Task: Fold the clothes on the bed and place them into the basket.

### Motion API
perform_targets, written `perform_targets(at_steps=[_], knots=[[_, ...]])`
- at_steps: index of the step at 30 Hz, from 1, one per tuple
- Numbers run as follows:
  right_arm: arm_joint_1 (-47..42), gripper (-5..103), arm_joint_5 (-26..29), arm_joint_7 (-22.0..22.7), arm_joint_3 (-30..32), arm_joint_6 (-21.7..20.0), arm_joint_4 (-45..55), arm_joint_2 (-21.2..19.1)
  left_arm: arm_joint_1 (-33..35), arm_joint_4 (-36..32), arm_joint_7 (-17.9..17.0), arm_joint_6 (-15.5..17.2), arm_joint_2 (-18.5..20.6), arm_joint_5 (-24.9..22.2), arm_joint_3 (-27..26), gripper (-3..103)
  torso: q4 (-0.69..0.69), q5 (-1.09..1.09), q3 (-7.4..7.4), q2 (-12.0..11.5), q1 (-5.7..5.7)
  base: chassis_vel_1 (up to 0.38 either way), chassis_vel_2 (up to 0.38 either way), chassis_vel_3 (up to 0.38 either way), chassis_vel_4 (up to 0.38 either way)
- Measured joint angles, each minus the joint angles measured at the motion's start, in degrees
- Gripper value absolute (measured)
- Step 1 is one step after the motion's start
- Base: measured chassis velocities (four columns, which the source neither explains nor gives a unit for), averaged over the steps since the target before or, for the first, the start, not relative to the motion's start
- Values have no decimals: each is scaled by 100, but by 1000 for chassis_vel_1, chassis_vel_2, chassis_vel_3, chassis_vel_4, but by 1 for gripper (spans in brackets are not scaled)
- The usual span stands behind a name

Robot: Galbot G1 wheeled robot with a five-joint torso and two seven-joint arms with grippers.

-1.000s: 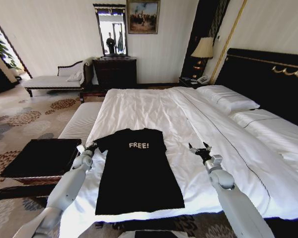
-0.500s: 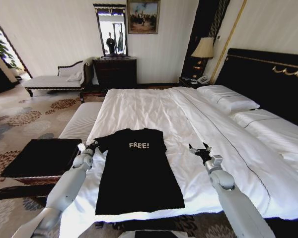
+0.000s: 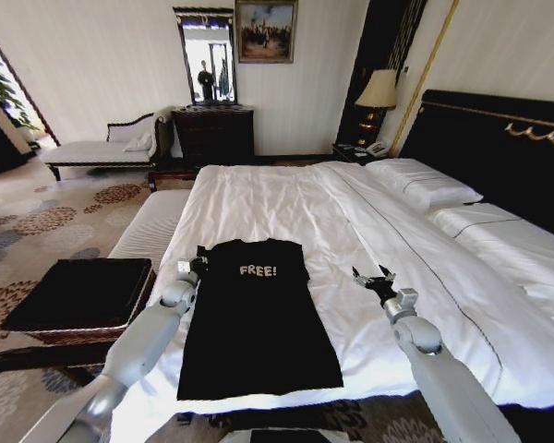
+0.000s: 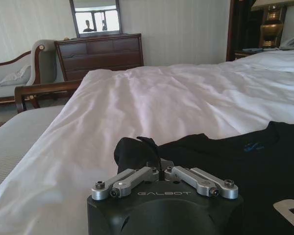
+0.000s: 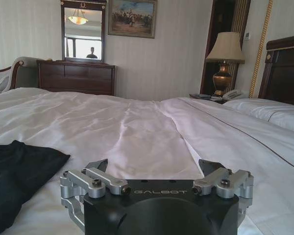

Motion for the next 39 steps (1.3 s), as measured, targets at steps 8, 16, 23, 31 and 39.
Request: perform_targets(at_steps=[8, 16, 23, 31, 39], knots=[[26, 100, 26, -4, 34, 2, -51, 22, -242, 184, 18, -2, -82, 139, 580, 0, -1, -1, 0, 0, 0, 0, 0, 0, 0], [71, 100, 41, -6, 26, 9, -83, 7, -293, 291, 37, -25, -179, 252, 988, 0, -1, -1, 0, 0, 0, 0, 0, 0, 0], [86, 100, 45, -12, 26, 19, -126, 22, -263, 323, 42, -39, -232, 309, 1154, 0, -1, -1, 0, 0, -1, 0, 0, 0, 0], [110, 100, 42, -18, 4, 29, -168, 43, -152, 344, 78, -52, -209, 373, 1186, 0, -1, -1, 0, 0, -1, 0, 0, 0, 0], [110, 100, 34, -21, -29, 31, -168, 56, -3, 114, 44, -23, -134, 322, 1034, 26, -1, -2, 0, 1, -1, 0, 0, 0, 0]])
